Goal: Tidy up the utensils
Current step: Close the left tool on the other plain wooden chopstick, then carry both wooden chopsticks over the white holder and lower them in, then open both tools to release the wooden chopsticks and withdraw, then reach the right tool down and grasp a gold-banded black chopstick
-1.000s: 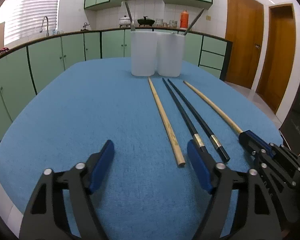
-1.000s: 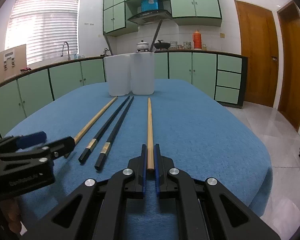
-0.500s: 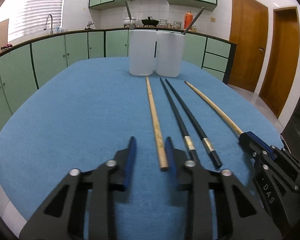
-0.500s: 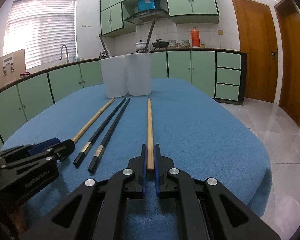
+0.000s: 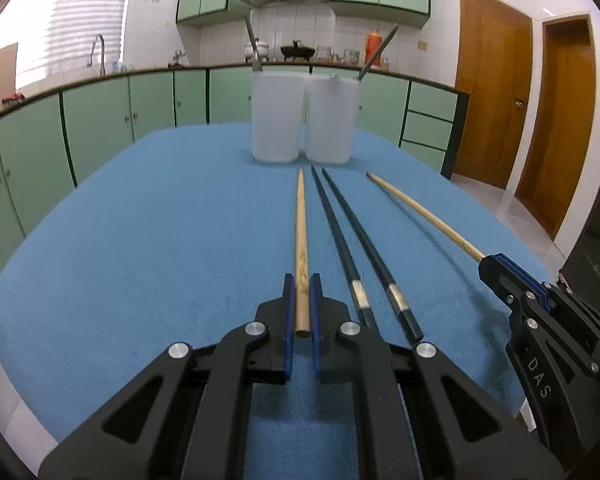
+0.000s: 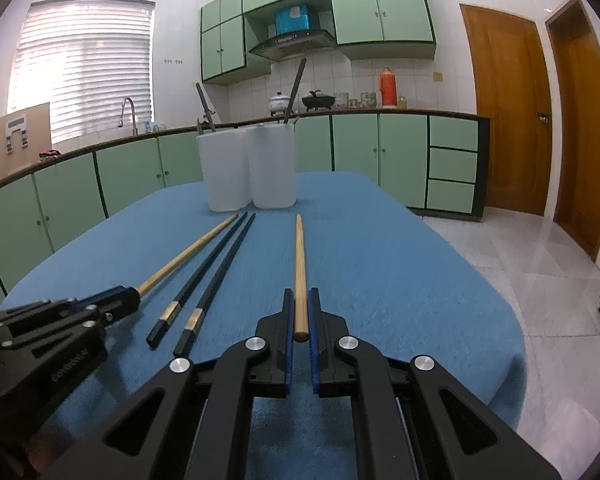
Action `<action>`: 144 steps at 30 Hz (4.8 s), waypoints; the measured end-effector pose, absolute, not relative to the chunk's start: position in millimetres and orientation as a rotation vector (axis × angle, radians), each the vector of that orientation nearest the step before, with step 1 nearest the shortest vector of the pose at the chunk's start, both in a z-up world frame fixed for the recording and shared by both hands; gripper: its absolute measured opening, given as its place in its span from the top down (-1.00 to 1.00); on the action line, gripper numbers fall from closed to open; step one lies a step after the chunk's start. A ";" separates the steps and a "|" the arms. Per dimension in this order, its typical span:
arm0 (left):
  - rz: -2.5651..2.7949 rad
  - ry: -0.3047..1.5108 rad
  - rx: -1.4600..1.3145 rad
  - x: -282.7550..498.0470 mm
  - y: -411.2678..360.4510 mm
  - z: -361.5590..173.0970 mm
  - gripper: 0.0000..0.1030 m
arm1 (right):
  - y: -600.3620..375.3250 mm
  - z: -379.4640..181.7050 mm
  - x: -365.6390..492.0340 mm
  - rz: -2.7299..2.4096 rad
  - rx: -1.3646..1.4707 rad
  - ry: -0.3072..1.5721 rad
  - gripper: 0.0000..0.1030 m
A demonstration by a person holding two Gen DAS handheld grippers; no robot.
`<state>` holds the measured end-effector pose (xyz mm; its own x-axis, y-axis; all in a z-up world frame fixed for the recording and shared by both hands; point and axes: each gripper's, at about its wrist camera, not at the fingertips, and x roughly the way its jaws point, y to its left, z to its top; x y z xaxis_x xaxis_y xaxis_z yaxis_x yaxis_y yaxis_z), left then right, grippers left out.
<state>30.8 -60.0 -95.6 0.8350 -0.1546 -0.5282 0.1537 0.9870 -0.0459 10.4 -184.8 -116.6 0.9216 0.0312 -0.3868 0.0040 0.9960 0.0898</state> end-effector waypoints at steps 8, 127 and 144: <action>-0.157 0.444 0.001 21.5 -52.5 -59.5 0.88 | -195.0 -90.7 5.5 0.017 0.081 0.334 0.87; -0.140 0.192 -0.068 207.9 -16.1 79.0 -0.72 | -216.7 84.8 200.4 0.090 0.124 0.205 -0.22; -0.140 0.301 -0.041 124.1 -1.3 34.0 -0.89 | -214.2 33.9 115.2 0.070 0.121 0.259 -0.78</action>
<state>124.1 -1.3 34.0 0.9456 -0.1432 -0.2923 0.1311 0.9895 -0.0607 115.2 -214.2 33.9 0.9643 0.0849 -0.2509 -0.0539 0.9903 0.1280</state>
